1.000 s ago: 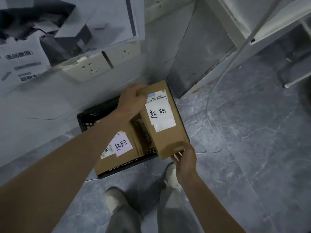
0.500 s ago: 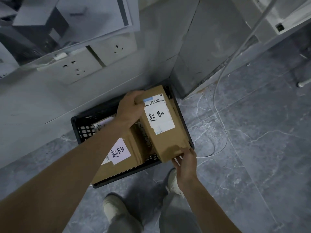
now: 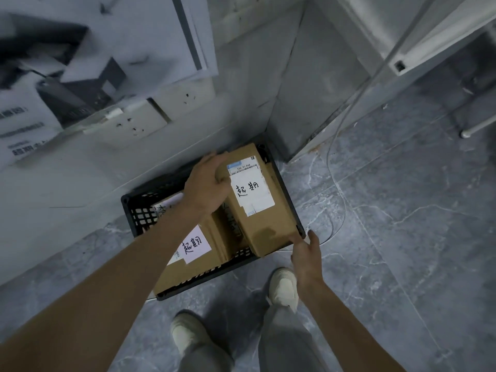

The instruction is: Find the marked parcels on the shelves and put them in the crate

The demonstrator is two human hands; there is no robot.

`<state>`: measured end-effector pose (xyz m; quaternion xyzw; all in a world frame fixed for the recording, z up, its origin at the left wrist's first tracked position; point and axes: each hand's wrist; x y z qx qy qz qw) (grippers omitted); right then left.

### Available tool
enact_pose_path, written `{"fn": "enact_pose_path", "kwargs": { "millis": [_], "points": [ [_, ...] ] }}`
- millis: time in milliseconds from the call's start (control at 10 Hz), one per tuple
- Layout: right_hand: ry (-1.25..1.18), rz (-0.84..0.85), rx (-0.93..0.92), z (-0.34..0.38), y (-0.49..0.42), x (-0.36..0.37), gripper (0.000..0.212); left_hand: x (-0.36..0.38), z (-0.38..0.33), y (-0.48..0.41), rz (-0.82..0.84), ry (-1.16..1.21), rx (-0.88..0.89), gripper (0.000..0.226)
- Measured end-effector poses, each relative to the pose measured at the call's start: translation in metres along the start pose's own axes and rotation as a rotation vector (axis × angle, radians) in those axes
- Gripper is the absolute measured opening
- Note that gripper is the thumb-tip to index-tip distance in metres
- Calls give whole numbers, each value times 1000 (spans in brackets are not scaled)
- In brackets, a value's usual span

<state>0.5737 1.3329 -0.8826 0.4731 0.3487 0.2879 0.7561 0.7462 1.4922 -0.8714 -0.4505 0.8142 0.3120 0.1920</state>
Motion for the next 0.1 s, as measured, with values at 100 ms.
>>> {"fn": "enact_pose_path", "kwargs": {
  "millis": [100],
  "points": [
    [202, -25, -135, 19, 38, -6, 71, -22, -19, 21, -58, -87, 127, 53]
  ]
}}
Point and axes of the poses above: each hand's wrist, its own y-axis away from the middle knuckle, its own x-axis out of the palm, z = x × y, and after that the axes turned 12 degrees about x, right-handed
